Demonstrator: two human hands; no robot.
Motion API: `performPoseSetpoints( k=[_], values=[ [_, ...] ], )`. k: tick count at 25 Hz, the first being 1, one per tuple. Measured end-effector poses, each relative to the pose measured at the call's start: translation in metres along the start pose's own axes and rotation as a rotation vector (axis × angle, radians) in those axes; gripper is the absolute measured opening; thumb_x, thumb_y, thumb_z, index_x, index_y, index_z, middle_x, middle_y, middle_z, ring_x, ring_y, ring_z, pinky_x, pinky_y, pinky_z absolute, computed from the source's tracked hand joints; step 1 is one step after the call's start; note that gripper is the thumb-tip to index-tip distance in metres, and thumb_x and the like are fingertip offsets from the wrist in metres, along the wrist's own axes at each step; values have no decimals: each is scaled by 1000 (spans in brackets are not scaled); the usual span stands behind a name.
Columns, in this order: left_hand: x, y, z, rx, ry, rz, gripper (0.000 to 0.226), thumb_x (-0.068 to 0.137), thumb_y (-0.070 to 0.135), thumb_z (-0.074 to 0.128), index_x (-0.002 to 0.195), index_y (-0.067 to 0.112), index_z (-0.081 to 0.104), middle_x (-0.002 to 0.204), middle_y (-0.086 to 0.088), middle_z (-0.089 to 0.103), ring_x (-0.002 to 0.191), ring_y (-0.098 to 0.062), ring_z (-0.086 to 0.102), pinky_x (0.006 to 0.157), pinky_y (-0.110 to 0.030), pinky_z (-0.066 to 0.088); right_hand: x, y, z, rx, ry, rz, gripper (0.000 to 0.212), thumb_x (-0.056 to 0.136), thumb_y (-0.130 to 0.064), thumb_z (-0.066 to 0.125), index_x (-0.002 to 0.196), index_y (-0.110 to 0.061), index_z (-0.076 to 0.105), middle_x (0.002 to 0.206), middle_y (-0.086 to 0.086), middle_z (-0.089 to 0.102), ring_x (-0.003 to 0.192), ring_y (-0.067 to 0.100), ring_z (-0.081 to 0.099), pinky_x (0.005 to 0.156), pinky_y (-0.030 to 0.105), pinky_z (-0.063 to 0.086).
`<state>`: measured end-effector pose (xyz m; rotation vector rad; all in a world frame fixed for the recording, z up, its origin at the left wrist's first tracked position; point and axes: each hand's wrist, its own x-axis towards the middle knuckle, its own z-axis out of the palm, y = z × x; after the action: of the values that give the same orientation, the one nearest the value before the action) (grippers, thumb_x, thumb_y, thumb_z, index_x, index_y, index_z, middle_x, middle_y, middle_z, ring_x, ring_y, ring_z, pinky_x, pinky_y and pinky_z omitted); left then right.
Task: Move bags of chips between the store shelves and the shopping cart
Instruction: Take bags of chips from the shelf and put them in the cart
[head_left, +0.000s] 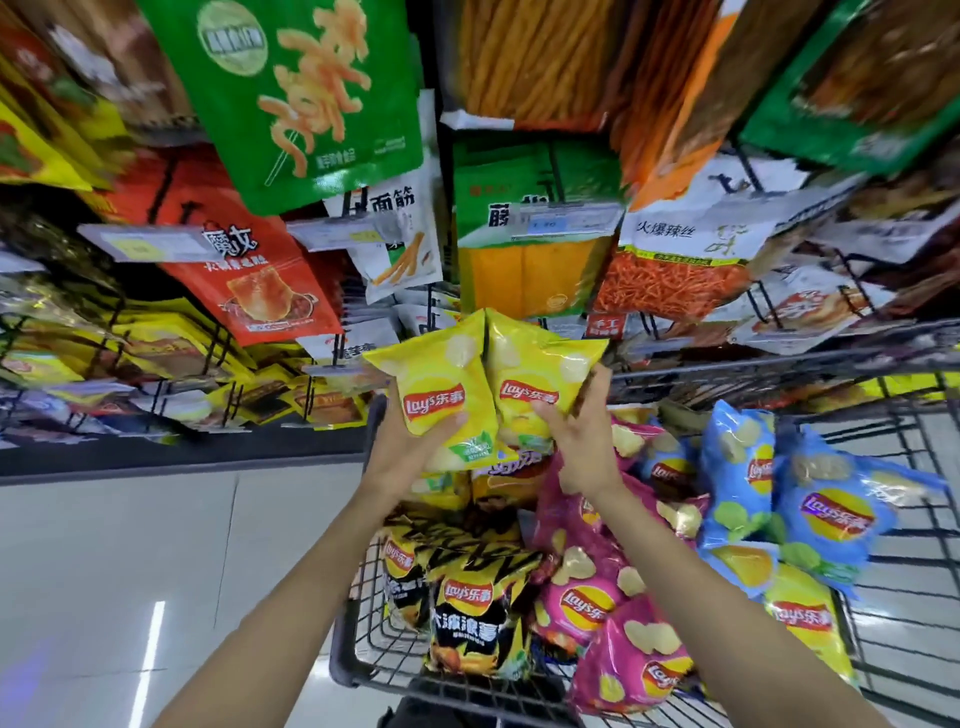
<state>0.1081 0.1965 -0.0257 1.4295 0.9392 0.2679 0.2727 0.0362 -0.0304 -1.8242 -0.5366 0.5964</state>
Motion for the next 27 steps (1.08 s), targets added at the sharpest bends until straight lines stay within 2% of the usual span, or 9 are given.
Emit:
performPoseSetpoints(
  k=[2,4,7,11,15,19,21,24,27],
  values=[
    [5,24,11,69,-42,26,98,72,54,82,150,26,30,132,13,59,124,-8,54,98,-23,42,0,-17,-18,38,109,-18,74,91,-36,69,144,-15,21,140,-1,49,129,11,49,108,42,42],
    [9,46,24,106,-75,66,90,80,45,78,151,26,26,125,22,55,121,-5,50,92,-17,38,0,-27,-35,89,185,-37,70,93,-29,68,144,-12,22,142,3,49,129,16,51,106,46,44],
    [12,70,45,181,-127,60,99,86,44,73,157,27,6,127,20,44,119,-3,38,96,-24,31,-6,-37,-67,139,286,-49,64,95,-29,65,143,-16,24,140,6,48,127,16,51,104,49,44],
    [9,90,78,278,-176,62,111,80,51,76,158,25,1,152,8,33,140,-16,34,109,-34,30,-36,-41,-109,93,355,-76,57,96,-40,61,141,-30,27,137,4,46,124,18,50,99,49,46],
    [-21,116,134,367,-260,219,97,85,45,73,155,23,10,150,5,33,140,-24,35,101,-31,34,-81,-44,-163,119,454,-64,53,97,-48,56,141,-45,27,140,-14,46,122,7,51,101,43,46],
    [-63,141,205,405,-335,351,105,73,67,72,155,31,19,142,7,45,135,-20,43,105,-40,39,-132,-44,-242,109,642,-71,56,99,-44,51,149,-42,26,155,-18,30,140,3,31,112,31,32],
    [-86,152,244,385,-363,397,98,75,63,75,153,31,26,131,12,51,125,-16,50,98,-35,44,-158,-40,-281,80,706,-88,52,100,-43,52,147,-42,29,153,-17,33,137,3,35,114,36,34],
    [-141,176,319,377,-488,477,83,79,57,74,147,36,30,128,11,58,114,-13,58,82,-24,47,-213,-29,-356,48,790,-53,60,93,-61,54,146,-51,29,151,-9,42,135,17,46,107,51,44],
    [-187,199,400,424,-575,540,82,75,64,73,140,39,29,131,9,52,111,-21,60,89,-44,51,-272,-24,-430,-2,895,-73,57,94,-57,53,146,-47,29,144,-8,50,126,16,54,101,46,50]
  ],
)
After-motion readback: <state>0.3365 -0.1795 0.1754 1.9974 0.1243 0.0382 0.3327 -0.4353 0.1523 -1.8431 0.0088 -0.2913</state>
